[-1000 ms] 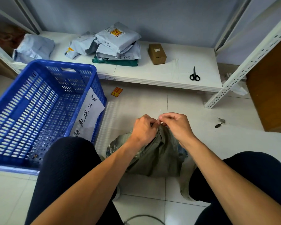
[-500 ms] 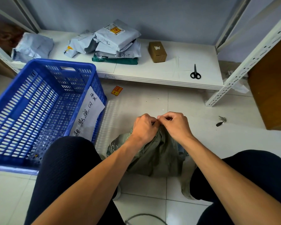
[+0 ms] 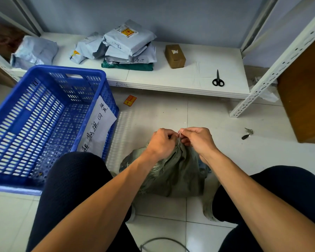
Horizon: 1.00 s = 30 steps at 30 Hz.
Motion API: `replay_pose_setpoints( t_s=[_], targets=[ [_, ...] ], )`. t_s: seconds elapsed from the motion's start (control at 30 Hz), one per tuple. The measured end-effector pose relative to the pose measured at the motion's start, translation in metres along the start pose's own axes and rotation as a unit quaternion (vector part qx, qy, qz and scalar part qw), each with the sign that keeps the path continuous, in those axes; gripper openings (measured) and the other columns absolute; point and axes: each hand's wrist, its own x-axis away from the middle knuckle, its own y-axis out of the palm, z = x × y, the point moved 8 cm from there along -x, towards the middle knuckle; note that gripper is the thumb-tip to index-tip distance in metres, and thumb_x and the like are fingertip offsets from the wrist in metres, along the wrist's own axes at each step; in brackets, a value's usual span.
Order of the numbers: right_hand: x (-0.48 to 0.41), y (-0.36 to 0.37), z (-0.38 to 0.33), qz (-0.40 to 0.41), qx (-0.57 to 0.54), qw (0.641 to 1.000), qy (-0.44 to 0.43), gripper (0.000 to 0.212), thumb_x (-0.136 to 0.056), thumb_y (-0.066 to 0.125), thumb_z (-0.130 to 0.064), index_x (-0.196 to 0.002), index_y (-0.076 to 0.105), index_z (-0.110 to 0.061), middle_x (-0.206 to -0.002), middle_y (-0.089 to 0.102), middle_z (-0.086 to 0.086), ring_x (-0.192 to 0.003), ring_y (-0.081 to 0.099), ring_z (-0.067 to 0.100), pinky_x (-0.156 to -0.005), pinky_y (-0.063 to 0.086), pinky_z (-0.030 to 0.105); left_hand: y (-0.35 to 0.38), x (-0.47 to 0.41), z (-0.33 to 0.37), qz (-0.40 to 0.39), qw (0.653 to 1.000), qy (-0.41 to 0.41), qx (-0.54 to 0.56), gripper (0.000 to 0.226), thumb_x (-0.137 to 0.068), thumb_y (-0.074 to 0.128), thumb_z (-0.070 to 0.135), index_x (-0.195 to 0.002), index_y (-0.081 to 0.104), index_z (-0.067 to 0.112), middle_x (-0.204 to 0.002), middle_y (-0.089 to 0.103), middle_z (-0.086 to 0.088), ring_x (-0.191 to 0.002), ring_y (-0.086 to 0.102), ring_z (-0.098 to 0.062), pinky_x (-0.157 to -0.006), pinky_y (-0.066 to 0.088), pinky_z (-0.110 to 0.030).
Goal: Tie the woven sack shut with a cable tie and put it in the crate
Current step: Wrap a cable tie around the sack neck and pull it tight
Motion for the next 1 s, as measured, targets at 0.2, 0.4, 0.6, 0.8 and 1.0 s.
replay_pose_setpoints(
  t_s=[0.2,0.4,0.6,0.8,1.0],
  targets=[
    [0.000,0.004,0.002,0.004,0.005,1.000,0.007,0.015,-0.096,0.068,-0.018,-0.091,0.078,-0.008,-0.087,0.076,0.011,-0.070,0.063,0.016,-0.064,0.051,0.026,-0.003,-0.002,-0.006,0.017,0.997,-0.040,0.056,0.024,-0.102,0.058,0.026,-0.088,0.076,0.018,-0.059,0.058,0.008,-0.048,0.045,-0.005,-0.042,0.033,-0.012],
    [-0.001,0.007,0.008,-0.024,-0.112,0.991,0.065,0.014,-0.098,0.064,-0.012,-0.098,0.074,-0.001,-0.084,0.073,0.010,-0.053,0.058,0.012,-0.049,0.047,0.021,-0.004,-0.004,-0.017,0.039,0.982,-0.090,0.159,0.031,-0.103,0.054,0.033,-0.094,0.079,0.017,-0.064,0.062,0.001,-0.049,0.045,-0.012,-0.051,0.039,-0.025],
    [0.004,0.025,0.009,-0.118,-0.287,0.942,0.124,0.017,-0.104,0.053,-0.015,-0.092,0.063,-0.008,-0.076,0.068,0.007,-0.058,0.065,0.014,-0.053,0.056,0.022,-0.003,-0.009,-0.020,0.032,0.966,-0.106,0.234,0.035,-0.104,0.053,0.034,-0.103,0.077,0.009,-0.096,0.076,-0.006,-0.094,0.070,-0.021,-0.089,0.057,-0.035],
    [0.002,0.026,0.015,-0.123,-0.312,0.930,0.147,0.024,-0.103,0.053,-0.022,-0.083,0.060,-0.012,-0.067,0.058,0.003,-0.054,0.056,0.013,-0.050,0.051,0.022,-0.001,-0.008,-0.015,0.019,0.963,-0.103,0.248,0.037,-0.106,0.048,0.036,-0.098,0.075,0.013,-0.091,0.073,-0.004,-0.085,0.065,-0.016,-0.083,0.055,-0.032],
    [0.003,0.029,0.014,-0.138,-0.302,0.932,0.143,0.026,-0.103,0.052,-0.024,-0.080,0.058,-0.013,-0.066,0.056,0.002,-0.056,0.052,0.014,-0.057,0.047,0.024,-0.001,-0.008,-0.017,0.022,0.959,-0.112,0.258,0.040,-0.106,0.045,0.037,-0.091,0.073,0.012,-0.089,0.070,-0.008,-0.085,0.064,-0.021,-0.090,0.054,-0.043]
  ],
)
